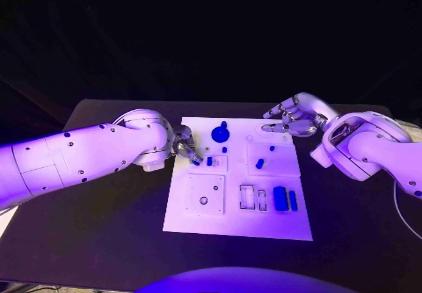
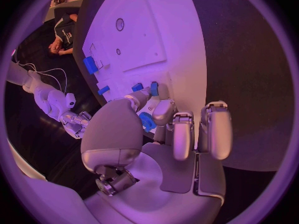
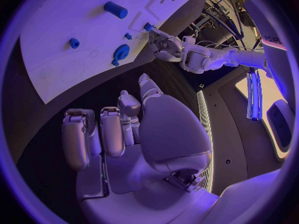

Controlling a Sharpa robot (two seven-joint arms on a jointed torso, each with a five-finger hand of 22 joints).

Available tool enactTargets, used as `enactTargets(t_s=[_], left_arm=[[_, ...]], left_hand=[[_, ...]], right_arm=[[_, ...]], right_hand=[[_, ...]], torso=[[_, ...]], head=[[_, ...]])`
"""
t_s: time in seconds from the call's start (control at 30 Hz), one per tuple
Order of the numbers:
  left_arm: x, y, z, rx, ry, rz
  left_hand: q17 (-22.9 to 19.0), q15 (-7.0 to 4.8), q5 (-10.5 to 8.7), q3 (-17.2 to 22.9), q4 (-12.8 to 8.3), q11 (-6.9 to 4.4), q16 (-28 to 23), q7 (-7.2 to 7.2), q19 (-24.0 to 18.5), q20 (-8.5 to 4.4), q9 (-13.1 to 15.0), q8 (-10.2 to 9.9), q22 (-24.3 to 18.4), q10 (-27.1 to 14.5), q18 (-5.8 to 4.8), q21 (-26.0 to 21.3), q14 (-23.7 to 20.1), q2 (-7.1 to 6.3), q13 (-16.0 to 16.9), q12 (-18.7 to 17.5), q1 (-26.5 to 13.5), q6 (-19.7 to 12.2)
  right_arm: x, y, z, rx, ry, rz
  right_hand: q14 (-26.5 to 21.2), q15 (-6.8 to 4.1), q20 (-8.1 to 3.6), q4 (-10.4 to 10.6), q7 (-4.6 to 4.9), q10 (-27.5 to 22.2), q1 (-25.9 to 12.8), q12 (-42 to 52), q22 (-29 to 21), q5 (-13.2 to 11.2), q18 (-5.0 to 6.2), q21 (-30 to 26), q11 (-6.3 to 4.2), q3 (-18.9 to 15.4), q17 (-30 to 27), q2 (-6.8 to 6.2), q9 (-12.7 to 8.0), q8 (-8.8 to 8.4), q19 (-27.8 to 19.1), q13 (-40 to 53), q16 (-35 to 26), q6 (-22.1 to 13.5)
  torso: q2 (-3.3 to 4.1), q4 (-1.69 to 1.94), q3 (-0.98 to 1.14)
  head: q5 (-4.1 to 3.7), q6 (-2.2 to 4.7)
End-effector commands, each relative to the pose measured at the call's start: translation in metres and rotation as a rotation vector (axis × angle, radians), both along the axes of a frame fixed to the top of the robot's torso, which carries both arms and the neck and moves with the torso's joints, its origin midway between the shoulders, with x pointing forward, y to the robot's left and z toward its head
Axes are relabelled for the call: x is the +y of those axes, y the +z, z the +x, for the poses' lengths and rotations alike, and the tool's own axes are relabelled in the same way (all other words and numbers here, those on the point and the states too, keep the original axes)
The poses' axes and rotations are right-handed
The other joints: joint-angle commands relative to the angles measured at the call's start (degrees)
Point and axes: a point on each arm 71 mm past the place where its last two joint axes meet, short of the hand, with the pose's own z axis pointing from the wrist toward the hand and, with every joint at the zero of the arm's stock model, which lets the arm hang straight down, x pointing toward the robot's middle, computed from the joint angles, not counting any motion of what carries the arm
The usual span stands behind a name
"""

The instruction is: Assemble the parts on the task board

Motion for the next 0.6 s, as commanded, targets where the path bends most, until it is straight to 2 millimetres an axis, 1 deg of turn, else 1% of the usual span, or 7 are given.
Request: enactTargets(t_s=[0.03, 0.23, 0.37, 0.53, 0.6], left_arm=[[0.0003, -0.0088, -0.0042, 0.048, -0.009, 0.032], [-0.0006, -0.0089, -0.0030, 0.044, -0.005, 0.029], [-0.0010, -0.0092, -0.0020, 0.045, -0.004, 0.032], [-0.0005, -0.0098, -0.0010, 0.048, -0.001, 0.036], [-0.0003, -0.0100, -0.0006, 0.049, 0.000, 0.038]], left_hand=[[15.1, -0.44, 0.16, -0.4, 0.2, -0.02, 0.2, 0.03, 2.2, -0.41, 0.0, 0.2, 7.7, 0.6, -0.31, 0.4, 5.9, 0.10, 0.1, 0.4, -1.0, 0.4], [15.1, -0.48, 0.17, -0.7, 0.5, -0.06, 0.2, -0.02, 2.3, -0.46, -0.1, 0.2, 7.8, 0.8, -0.33, 0.4, 5.9, 0.18, 0.3, 0.6, -1.6, 0.6], [15.1, -0.51, 0.16, -0.9, 0.7, -0.10, 0.2, -0.07, 2.4, -0.48, -0.1, 0.3, 8.0, 1.0, -0.38, 0.6, 5.9, 0.20, 0.6, 0.8, -1.9, 0.7], [15.1, -0.53, 0.15, -1.1, 0.8, -0.13, 0.2, -0.11, 2.4, -0.50, -0.2, 0.3, 8.1, 1.1, -0.40, 0.6, 5.9, 0.16, 0.7, 0.9, -2.2, 0.8], [15.1, -0.55, 0.15, -1.2, 0.9, -0.15, 0.2, -0.13, 2.4, -0.52, -0.2, 0.3, 8.1, 1.1, -0.41, 0.7, 5.9, 0.08, 0.7, 0.9, -2.4, 0.9]], right_arm=[[0.0011, -0.0006, -0.0009, 0.005, 0.012, -0.007], [0.0011, -0.0004, -0.0013, 0.005, 0.012, -0.007], [0.0006, -0.0003, -0.0015, 0.005, 0.011, -0.007], [0.0002, -0.0002, -0.0018, 0.005, 0.011, -0.007], [0.0000, -0.0002, -0.0019, 0.005, 0.011, -0.007]], right_hand=[[3.1, -0.40, -0.25, -0.1, 0.21, -0.4, -0.2, -0.3, 6.1, 0.4, 0.07, -0.4, 0.06, -0.3, 1.7, 0.29, 0.1, -0.23, -0.1, 0.0, -0.4, 0.2], [3.1, -0.40, -0.25, -0.1, 0.21, -0.4, -0.2, -0.3, 6.1, 0.4, 0.07, -0.4, 0.06, -0.3, 1.7, 0.29, 0.1, -0.23, -0.1, 0.0, -0.4, 0.2], [3.1, -0.40, -0.25, -0.1, 0.21, -0.5, -0.2, -0.4, 6.0, 0.4, 0.08, -0.4, 0.06, -0.3, 1.6, 0.28, 0.1, -0.23, -0.2, -0.1, -0.5, 0.2], [3.1, -0.40, -0.25, -0.1, 0.21, -0.5, -0.2, -0.4, 6.0, 0.4, 0.08, -0.4, 0.06, -0.3, 1.6, 0.28, 0.1, -0.23, -0.2, -0.1, -0.5, 0.2], [3.1, -0.40, -0.25, -0.1, 0.21, -0.5, -0.2, -0.4, 6.0, 0.4, 0.08, -0.4, 0.06, -0.3, 1.6, 0.28, 0.1, -0.23, -0.2, -0.1, -0.5, 0.2]], torso=[[0.03, -0.01, 0.03], [-0.01, 0.01, 0.02], [-0.02, 0.00, 0.08], [-0.01, 0.01, 0.02], [-0.01, 0.02, 0.03]], head=[[-0.01, 0.04], [-0.03, -0.04], [-0.16, -0.08], [-0.21, -0.03], [-0.21, -0.03]])
